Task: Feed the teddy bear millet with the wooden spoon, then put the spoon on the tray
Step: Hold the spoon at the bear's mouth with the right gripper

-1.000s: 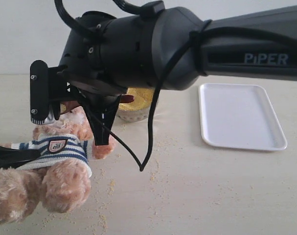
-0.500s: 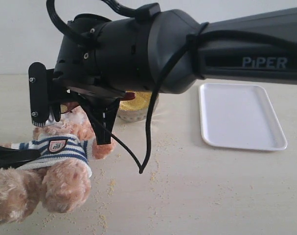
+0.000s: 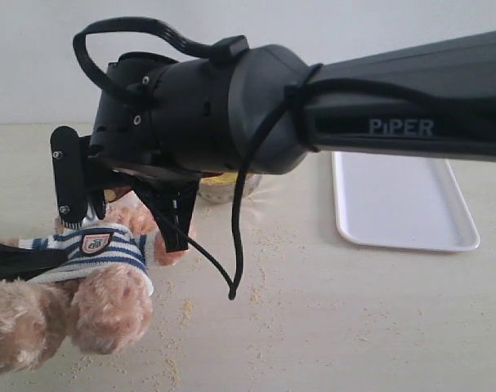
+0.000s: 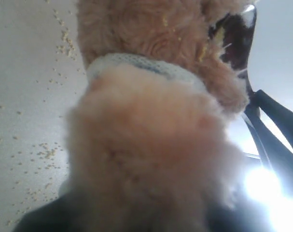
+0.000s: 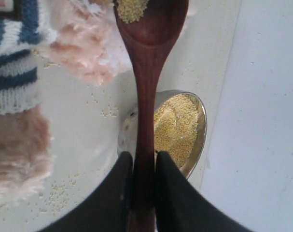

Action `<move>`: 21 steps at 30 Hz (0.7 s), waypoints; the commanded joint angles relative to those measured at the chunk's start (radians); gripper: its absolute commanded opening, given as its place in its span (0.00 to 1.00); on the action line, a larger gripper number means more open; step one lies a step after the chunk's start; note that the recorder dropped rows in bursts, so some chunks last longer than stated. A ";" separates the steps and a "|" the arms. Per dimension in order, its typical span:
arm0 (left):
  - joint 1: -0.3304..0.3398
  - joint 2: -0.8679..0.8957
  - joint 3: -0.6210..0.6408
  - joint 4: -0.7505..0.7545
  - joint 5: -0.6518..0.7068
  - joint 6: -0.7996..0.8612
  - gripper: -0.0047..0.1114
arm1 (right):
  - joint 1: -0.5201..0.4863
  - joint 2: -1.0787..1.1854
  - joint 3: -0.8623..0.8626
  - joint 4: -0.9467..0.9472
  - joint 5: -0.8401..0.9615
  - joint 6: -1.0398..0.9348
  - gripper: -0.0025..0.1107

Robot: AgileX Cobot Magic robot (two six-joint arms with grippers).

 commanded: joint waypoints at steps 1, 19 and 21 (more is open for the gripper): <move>-0.005 0.002 -0.005 -0.011 0.040 0.006 0.08 | 0.001 0.008 0.000 -0.039 -0.003 -0.003 0.02; -0.005 0.002 -0.005 -0.011 0.040 0.006 0.08 | 0.081 0.010 0.000 -0.267 0.031 0.126 0.02; -0.005 0.002 -0.005 -0.011 0.040 0.006 0.08 | 0.088 0.010 0.000 -0.268 0.037 0.130 0.02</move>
